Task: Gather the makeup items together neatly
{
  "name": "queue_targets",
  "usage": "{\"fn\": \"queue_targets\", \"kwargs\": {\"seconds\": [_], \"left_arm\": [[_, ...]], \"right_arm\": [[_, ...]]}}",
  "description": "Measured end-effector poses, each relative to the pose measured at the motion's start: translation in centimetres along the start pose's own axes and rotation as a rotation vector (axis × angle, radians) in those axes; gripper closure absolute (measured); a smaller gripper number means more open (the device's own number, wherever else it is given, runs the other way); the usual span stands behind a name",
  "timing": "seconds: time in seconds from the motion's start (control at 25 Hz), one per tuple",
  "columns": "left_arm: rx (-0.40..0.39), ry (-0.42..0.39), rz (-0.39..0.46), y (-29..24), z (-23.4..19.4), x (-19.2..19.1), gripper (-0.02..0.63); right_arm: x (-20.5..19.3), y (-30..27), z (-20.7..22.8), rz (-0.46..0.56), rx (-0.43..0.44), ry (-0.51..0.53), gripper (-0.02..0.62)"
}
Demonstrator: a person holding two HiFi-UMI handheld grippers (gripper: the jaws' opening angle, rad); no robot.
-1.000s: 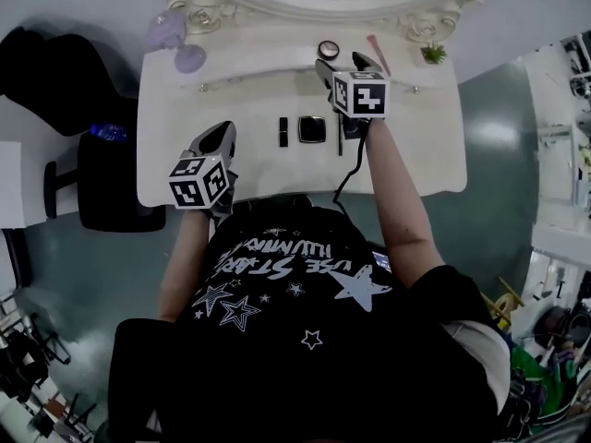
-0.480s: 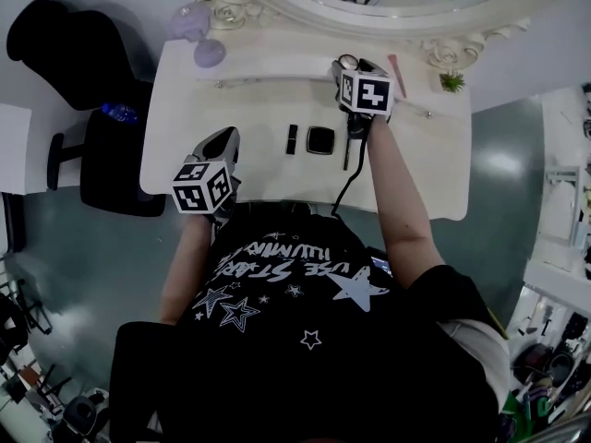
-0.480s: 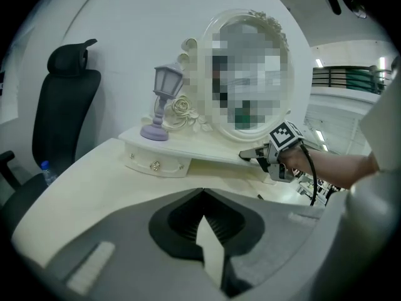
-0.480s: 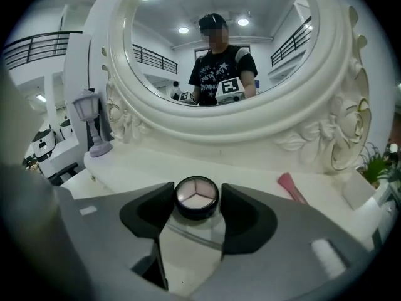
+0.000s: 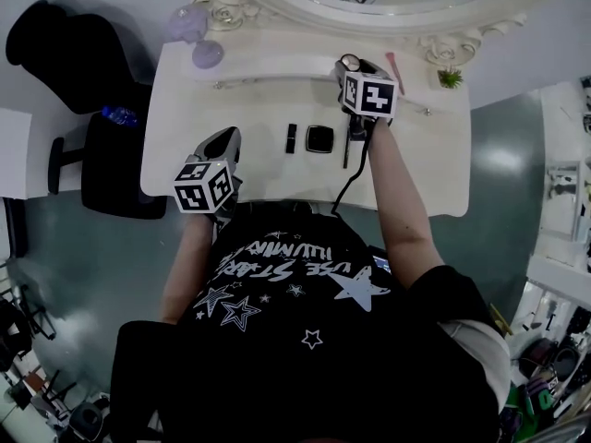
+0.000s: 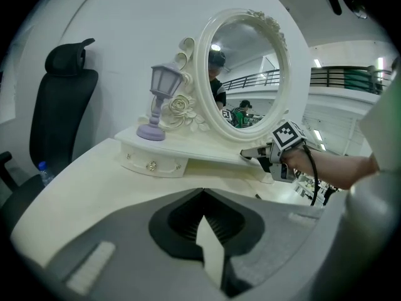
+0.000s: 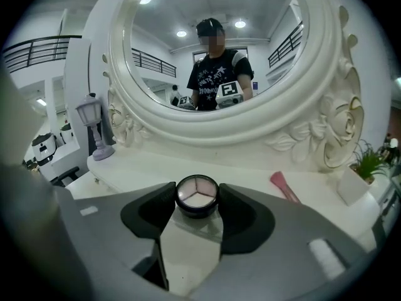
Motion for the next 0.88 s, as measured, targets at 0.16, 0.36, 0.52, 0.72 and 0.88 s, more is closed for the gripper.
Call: {"fn": "queue_targets", "kwargs": {"seconds": [0.16, 0.36, 0.52, 0.72, 0.88], "left_arm": [[-0.044, -0.034, -0.002, -0.5, 0.7, 0.5, 0.604], [-0.106, -0.079, -0.014, -1.3, 1.8, 0.7, 0.604], [-0.153, -0.111, -0.034, -1.8, 2.7, 0.5, 0.604], [-0.204, -0.149, -0.054, -2.5, 4.1, 0.3, 0.604], [-0.225, -0.167, -0.077, -2.7, 5.1, -0.3, 0.604]], "right_arm": [[-0.5, 1.9, -0.5, 0.040, -0.014, -0.009, 0.350], [-2.3, 4.6, -0.6, 0.070, -0.044, -0.011, 0.350], [-4.8, 6.8, -0.3, 0.056, -0.094, -0.029, 0.350], [-8.1, 8.6, 0.3, 0.036, -0.138, -0.081, 0.350], [-10.6, 9.5, 0.6, 0.010, -0.154, -0.093, 0.350]]}}
Point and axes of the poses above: the fingertips, and each gripper's own axes: y backward along the fingers, z to its right, x out of its top, the point moved 9 cm from there along y, backward along the fingers, and after that the axes turned 15 degrees about x, right-handed, at the moved point
